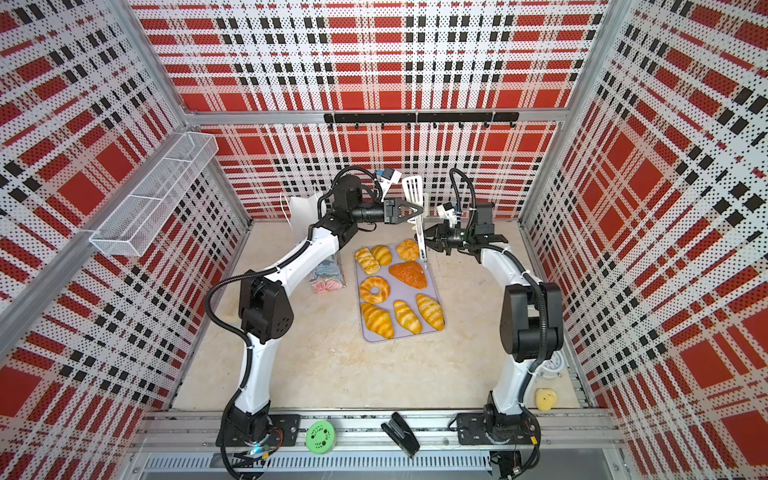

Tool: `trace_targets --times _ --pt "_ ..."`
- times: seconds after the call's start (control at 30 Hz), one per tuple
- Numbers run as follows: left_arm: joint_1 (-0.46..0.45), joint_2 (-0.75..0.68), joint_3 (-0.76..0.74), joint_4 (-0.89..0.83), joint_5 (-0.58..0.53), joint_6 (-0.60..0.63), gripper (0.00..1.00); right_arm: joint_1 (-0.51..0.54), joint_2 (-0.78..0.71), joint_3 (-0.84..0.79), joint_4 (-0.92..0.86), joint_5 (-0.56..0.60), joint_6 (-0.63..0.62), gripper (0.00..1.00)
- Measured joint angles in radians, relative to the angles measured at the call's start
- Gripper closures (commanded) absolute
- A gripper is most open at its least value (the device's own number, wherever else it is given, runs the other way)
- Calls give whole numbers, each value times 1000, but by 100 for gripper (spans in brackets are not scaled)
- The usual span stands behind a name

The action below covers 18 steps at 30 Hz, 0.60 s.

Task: Place the fake bread into the paper bag

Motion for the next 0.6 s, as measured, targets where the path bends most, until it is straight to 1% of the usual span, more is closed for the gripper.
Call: trace_targets --times 0.13,0.3,0.6 --pt "0 0 -4 5 1 -4 62 4 0 0 -8 -5 -4 87" --pt "0 2 -7 11 1 -14 73 4 0 0 -9 -14 -10 87" --pt "3 2 -35 47 1 -28 85 4 0 6 -47 -21 -41 86"
